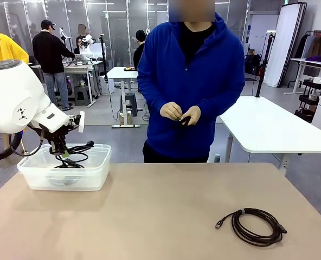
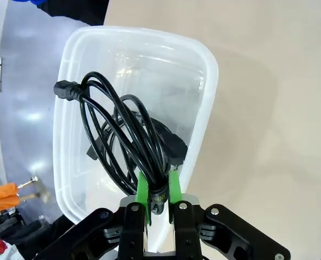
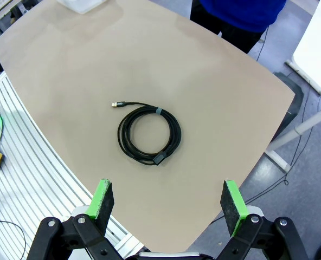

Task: Organize and store the cables.
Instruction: Place the Power Cable into the Organizing box.

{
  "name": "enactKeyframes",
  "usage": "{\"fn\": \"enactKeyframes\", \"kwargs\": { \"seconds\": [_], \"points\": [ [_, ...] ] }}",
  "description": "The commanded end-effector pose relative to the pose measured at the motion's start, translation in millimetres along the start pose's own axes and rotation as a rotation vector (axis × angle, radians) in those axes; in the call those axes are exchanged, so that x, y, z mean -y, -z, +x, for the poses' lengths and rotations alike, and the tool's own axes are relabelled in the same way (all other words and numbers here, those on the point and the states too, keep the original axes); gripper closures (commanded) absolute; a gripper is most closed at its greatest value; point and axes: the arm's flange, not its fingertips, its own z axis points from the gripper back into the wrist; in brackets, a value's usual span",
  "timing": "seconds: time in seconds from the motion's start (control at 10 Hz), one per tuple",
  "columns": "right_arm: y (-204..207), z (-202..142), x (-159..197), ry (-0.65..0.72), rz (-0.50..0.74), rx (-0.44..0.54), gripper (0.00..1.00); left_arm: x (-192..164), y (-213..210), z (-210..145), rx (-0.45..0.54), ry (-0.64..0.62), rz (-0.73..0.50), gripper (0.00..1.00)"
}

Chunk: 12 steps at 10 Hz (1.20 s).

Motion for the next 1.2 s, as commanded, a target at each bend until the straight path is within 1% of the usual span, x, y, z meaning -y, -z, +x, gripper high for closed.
{"fn": "enactKeyframes", "kwargs": {
  "seconds": [0.0, 0.1, 0.2, 0.3, 0.4, 0.5, 0.6, 0.7, 0.8, 0.9, 1.0, 1.1],
  "points": [
    [0.1, -1.6, -1.3, -0.015, 0.009, 0.003, 0.0, -7.8, -5.6, -4.0, 0.015, 0.01, 0.0, 0.65],
    [0.1, -1.6, -1.3, -0.015, 0.009, 0.003, 0.0, -4.7, -9.7, -5.6, 0.003, 0.009, -0.011, 0.61],
    [0.1, -1.6, -1.3, -0.015, 0.009, 0.003, 0.0, -5.1, -8.7, -4.9, -0.006, 0.016, -0.018, 0.44],
    [0.1, -1.6, -1.3, -0.015, 0.009, 0.003, 0.0, -5.4, -9.8, -4.1, -0.011, 0.022, -0.019, 0.42],
    [0.1, -1.6, -1.3, -0.015, 0.009, 0.003, 0.0, -7.5, -8.6, -2.7, -0.008, 0.028, -0.018, 0.25],
    [0.1, -1.6, -1.3, -0.015, 0.009, 0.003, 0.0, -7.0, -9.7, -1.9, -0.011, 0.034, -0.022, 0.23],
    [0.1, -1.6, -1.3, -0.015, 0.009, 0.003, 0.0, -6.8, -9.9, -1.6, 0.001, 0.036, -0.03, 0.06],
    [0.1, -1.6, -1.3, -0.015, 0.009, 0.003, 0.0, -6.4, -9.7, -1.3, 0.0, 0.038, -0.04, 0.04],
    [0.1, -1.6, -1.3, -0.015, 0.009, 0.003, 0.0, -5.6, -9.4, -1.3, -0.001, 0.051, -0.062, 0.0],
    [0.1, -1.6, -1.3, -0.015, 0.009, 0.003, 0.0, -4.8, -9.1, -0.9, 0.006, 0.063, -0.097, 0.0],
    [0.1, -1.6, -1.3, -0.015, 0.009, 0.003, 0.0, -5.9, -4.5, -0.3, -0.038, 0.009, -0.163, 0.0],
    [0.1, -1.6, -1.3, -0.015, 0.009, 0.003, 0.0, 2.0, -2.4, 1.3, -0.01, 0.042, -0.043, 0.0]
  ]
}}
